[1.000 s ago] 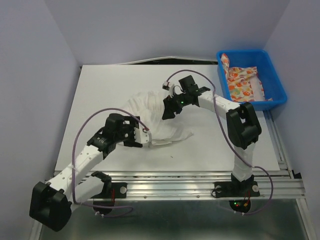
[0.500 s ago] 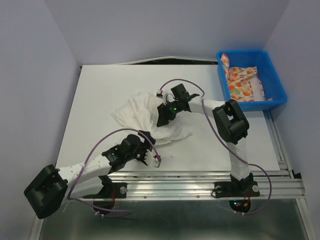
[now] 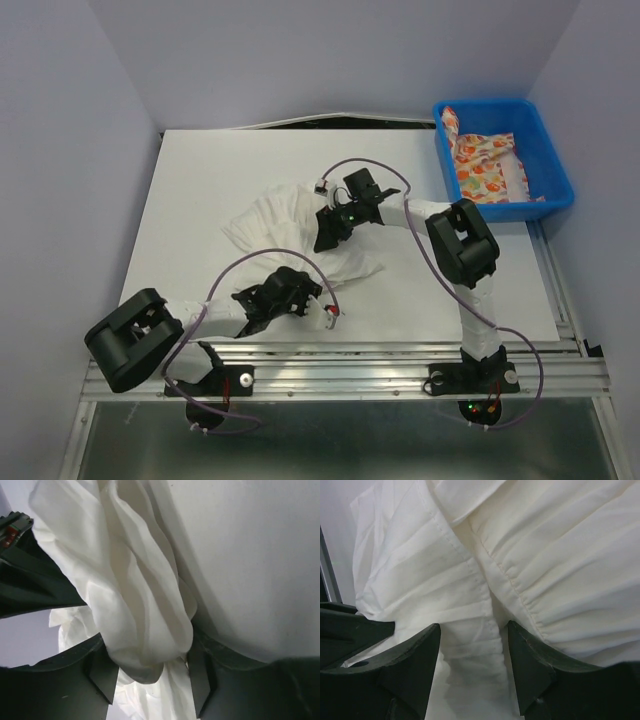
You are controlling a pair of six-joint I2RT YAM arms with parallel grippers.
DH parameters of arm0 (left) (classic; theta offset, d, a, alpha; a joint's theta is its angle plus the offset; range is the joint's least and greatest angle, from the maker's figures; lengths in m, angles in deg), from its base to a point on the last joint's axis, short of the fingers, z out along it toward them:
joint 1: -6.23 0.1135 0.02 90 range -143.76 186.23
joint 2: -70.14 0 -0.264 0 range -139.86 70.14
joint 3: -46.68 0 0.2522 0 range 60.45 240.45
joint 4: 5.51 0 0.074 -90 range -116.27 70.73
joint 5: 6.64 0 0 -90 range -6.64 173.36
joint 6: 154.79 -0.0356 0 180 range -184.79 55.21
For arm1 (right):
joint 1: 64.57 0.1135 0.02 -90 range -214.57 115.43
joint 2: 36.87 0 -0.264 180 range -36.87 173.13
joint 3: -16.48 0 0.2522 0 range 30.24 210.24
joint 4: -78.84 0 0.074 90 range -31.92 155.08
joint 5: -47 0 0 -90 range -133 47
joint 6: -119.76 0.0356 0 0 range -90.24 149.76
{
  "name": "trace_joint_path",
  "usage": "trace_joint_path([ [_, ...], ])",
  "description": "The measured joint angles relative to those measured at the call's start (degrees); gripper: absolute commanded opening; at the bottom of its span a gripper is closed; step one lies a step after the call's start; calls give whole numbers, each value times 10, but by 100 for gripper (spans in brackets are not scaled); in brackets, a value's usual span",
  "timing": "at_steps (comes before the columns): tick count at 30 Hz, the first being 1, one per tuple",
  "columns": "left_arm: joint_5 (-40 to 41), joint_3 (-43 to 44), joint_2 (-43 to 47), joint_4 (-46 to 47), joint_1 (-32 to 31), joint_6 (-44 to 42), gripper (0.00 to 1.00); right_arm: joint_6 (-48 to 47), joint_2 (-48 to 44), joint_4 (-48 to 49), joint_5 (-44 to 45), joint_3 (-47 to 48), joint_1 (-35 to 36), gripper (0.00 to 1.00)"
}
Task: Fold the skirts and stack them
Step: Fold the skirt
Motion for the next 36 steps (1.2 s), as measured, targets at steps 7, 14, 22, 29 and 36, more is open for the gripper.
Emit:
trace_joint_path([
  [7, -17, 1, 62, -75, 0, 48, 0, 2, -28, 19, 0, -48, 0, 63],
  [14, -103, 34, 209, -225, 0, 98, 0, -7, -76, -38, 16, -69, 3, 81],
  [22, -236, 97, 249, -397, 0, 151, 0, -18, -60, -87, 41, 102, -23, 83],
  [29, -301, 130, 246, -460, 7, 195, 0, -31, 48, -63, 46, 247, -36, 77],
  [36, -348, 155, 241, -470, 65, 243, 0, -28, 92, -42, 9, 165, -24, 67],
])
